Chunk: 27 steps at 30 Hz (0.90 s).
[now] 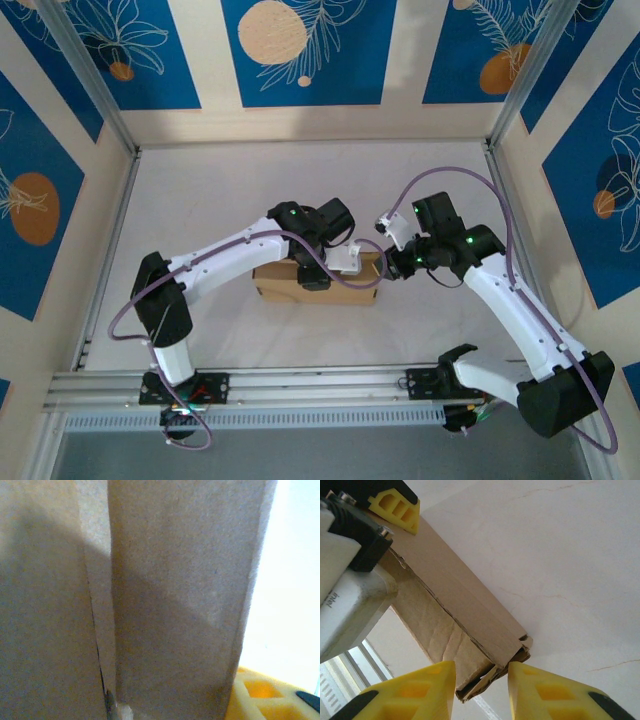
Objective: Fold the paper box
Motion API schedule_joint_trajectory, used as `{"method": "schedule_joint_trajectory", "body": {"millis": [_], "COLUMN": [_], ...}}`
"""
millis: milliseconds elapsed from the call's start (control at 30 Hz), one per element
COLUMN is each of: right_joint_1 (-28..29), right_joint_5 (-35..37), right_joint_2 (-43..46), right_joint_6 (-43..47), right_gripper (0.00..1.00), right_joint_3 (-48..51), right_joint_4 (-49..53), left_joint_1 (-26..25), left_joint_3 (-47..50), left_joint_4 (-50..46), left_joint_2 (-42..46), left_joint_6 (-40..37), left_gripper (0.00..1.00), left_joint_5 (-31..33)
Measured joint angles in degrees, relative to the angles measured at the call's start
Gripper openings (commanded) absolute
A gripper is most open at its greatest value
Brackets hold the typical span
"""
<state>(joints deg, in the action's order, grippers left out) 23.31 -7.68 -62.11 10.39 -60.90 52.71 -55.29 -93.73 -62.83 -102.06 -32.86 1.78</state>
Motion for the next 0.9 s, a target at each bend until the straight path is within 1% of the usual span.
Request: {"method": "schedule_joint_trajectory", "body": {"millis": [67,200,300,433,467,567,633,767,900], "right_joint_1": [0.0,0.0,0.0,-0.1,-0.1,0.0,0.1,0.1,-0.7], "right_joint_5": [0.2,1.6,2.7,3.7,3.8,3.9,4.1,5.9,7.3], "right_joint_2": [0.0,-0.3,-0.8,-1.2,-1.3,-1.9,-2.2,-2.8,-3.8], "right_joint_6": [0.0,-0.2,-0.4,-0.8,-1.0,-1.5,-1.5,-1.5,-0.8], "right_gripper": [0.31,0.17,0.09,0.03,0.02,0.01,0.0,0.0,0.0], "right_joint_3": [0.0,0.0,-0.2,-0.7,-1.0,-2.1,-2.8,-3.5,-4.1], "right_joint_4": [0.0,0.0,0.0,0.1,0.1,0.1,0.0,0.3,0.7], "left_joint_1": [0.0,0.0,0.1,0.1,0.1,0.3,0.6,1.6,5.0], "left_joint_3": [0.0,0.0,0.1,0.1,0.1,0.1,0.1,0.2,0.2], "left_joint_4": [0.0,0.2,0.1,0.2,0.6,1.9,3.7,6.2,7.6], "left_joint_2": [0.0,0.0,0.0,0.0,0.0,0.3,1.3,5.2,10.1], "left_joint_6": [0.0,0.3,0.9,1.4,1.5,2.5,3.4,5.4,8.0], "left_gripper": [0.47,0.48,0.52,0.58,0.59,0.68,0.72,0.75,0.77], "left_joint_5": [0.0,0.4,1.5,1.5,1.5,1.0,0.5,-1.1,-4.0]}}
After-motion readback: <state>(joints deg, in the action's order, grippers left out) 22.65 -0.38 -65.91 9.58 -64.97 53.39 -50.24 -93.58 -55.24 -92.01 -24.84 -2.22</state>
